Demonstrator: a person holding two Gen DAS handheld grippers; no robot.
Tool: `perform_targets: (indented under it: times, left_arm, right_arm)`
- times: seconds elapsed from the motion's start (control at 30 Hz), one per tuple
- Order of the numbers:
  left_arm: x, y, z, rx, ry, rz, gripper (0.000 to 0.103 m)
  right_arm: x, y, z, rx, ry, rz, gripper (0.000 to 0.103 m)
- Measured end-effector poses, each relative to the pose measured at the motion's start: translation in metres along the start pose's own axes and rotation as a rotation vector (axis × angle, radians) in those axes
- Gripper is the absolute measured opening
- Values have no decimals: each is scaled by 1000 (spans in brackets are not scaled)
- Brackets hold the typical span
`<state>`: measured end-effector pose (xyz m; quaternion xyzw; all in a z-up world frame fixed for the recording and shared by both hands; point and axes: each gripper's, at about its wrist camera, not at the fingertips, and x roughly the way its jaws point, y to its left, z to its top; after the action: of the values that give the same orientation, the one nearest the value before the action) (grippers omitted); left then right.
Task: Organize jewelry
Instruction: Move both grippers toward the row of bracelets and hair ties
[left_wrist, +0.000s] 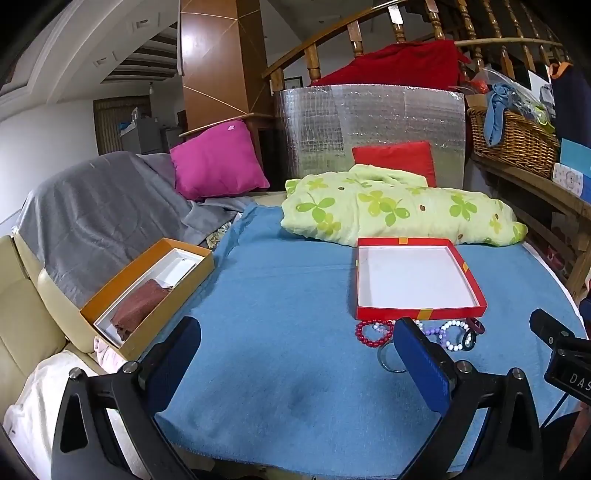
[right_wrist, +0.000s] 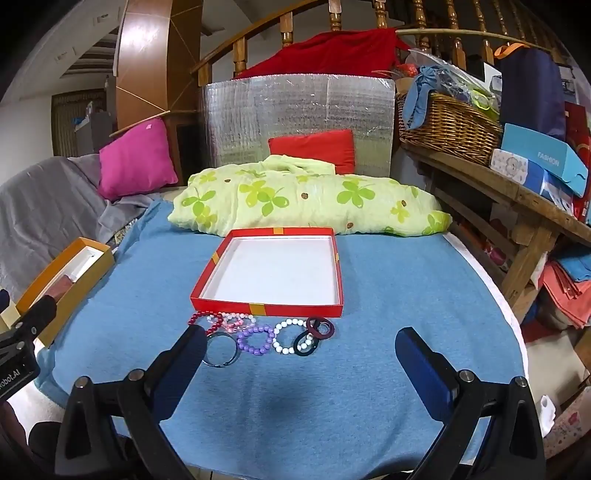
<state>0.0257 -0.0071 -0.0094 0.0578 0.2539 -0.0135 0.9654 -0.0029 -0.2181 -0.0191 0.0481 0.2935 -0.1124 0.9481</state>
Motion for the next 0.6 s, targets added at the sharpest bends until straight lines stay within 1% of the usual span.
perform_targets:
  times: [0.3,0.6]
  left_arm:
    - [29,-12,4,21,22,-20,103]
    - [66,-31,13,48,13,-25,103]
  right_arm:
    - [22,4,2,-21,29,-29,103]
    - [52,1,7,-27,49,-69,103]
